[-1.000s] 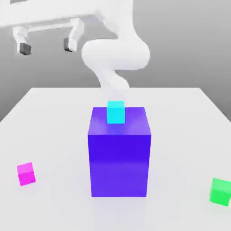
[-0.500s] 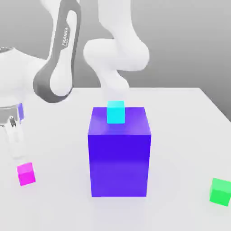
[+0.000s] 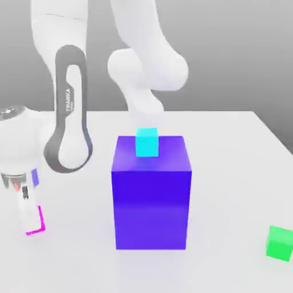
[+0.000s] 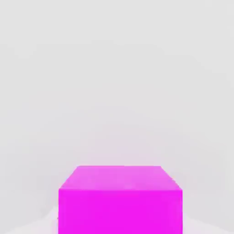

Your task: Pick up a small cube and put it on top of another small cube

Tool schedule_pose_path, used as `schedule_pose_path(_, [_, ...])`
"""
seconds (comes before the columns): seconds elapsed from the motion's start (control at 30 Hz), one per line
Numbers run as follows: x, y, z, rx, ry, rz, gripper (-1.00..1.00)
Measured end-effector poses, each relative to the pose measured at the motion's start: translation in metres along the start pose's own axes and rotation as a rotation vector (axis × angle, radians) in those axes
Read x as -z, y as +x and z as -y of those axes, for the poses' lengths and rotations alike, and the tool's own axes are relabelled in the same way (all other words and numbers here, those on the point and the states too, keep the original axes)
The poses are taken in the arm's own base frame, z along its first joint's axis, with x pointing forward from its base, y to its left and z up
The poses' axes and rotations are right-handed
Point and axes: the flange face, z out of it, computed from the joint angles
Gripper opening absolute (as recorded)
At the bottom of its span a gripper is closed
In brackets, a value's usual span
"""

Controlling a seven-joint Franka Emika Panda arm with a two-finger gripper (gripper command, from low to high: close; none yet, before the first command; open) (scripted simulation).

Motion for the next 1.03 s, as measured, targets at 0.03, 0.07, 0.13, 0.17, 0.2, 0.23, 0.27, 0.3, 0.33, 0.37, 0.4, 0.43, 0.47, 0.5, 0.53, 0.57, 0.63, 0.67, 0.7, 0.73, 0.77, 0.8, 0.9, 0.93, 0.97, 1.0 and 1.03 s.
schedule_pose_path(0.03, [0.01,0.0,0.0,0.0,0.0,0.001,-1.0])
schedule_pose_path(0.07, [0.021,0.0,-0.001,-0.001,0.0,0.002,-1.0])
schedule_pose_path(0.13, [0.034,-0.025,0.011,0.084,-0.001,0.006,-1.0])
schedule_pose_path(0.17, [0.036,-0.05,0.022,0.169,-0.002,0.009,-1.0])
schedule_pose_path(0.2, [0.039,-0.077,0.032,0.256,-0.004,0.01,-1.0])
schedule_pose_path(0.23, [0.041,-0.104,0.04,0.342,-0.005,0.012,-1.0])
schedule_pose_path(0.27, [0.043,-0.131,0.046,0.428,-0.005,0.013,-1.0])
schedule_pose_path(0.3, [0.044,-0.159,0.05,0.512,-0.006,0.014,-1.0])
schedule_pose_path(0.33, [0.046,-0.185,0.052,0.593,-0.007,0.015,-1.0])
schedule_pose_path(0.37, [0.048,-0.211,0.052,0.671,-0.008,0.016,-1.0])
schedule_pose_path(0.4, [0.05,-0.237,0.051,0.747,-0.008,0.017,-1.0])
schedule_pose_path(0.43, [0.052,-0.262,0.048,0.822,-0.008,0.017,-1.0])
schedule_pose_path(0.47, [0.054,-0.286,0.044,0.896,-0.009,0.017,-1.0])
schedule_pose_path(0.5, [0.056,-0.31,0.039,0.968,-0.009,0.017,-1.0])
schedule_pose_path(0.53, [0.058,-0.334,0.032,1.04,-0.008,0.017,-1.0])
schedule_pose_path(0.57, [0.061,-0.357,0.023,1.112,-0.008,0.017,-1.0])
schedule_pose_path(0.63, [0.065,-0.402,0.002,1.256,-0.007,0.016,-1.0])
schedule_pose_path(0.67, [0.068,-0.423,-0.01,1.329,-0.007,0.015,-1.0])
schedule_pose_path(0.7, [0.07,-0.445,-0.025,1.403,-0.006,0.014,-1.0])
schedule_pose_path(0.73, [0.073,-0.466,-0.04,1.478,-0.004,0.013,-1.0])
schedule_pose_path(0.77, [0.074,-0.487,-0.056,1.553,-0.003,0.012,-1.0])
schedule_pose_path(0.8, [0.071,-0.507,-0.071,1.628,-0.002,0.01,-1.0])
schedule_pose_path(0.9, [0.038,-0.569,-0.119,1.852,0.002,0.004,-1.0])
schedule_pose_path(0.93, [0.029,-0.579,-0.128,1.889,0.003,0.004,1.0])
schedule_pose_path(0.97, [0.029,-0.579,-0.128,1.889,0.003,0.004,1.0])
schedule_pose_path(1.0, [0.029,-0.579,-0.128,1.889,0.003,0.004,1.0])
schedule_pose_path(1.03, [0.029,-0.579,-0.128,1.889,0.003,0.004,1.0])
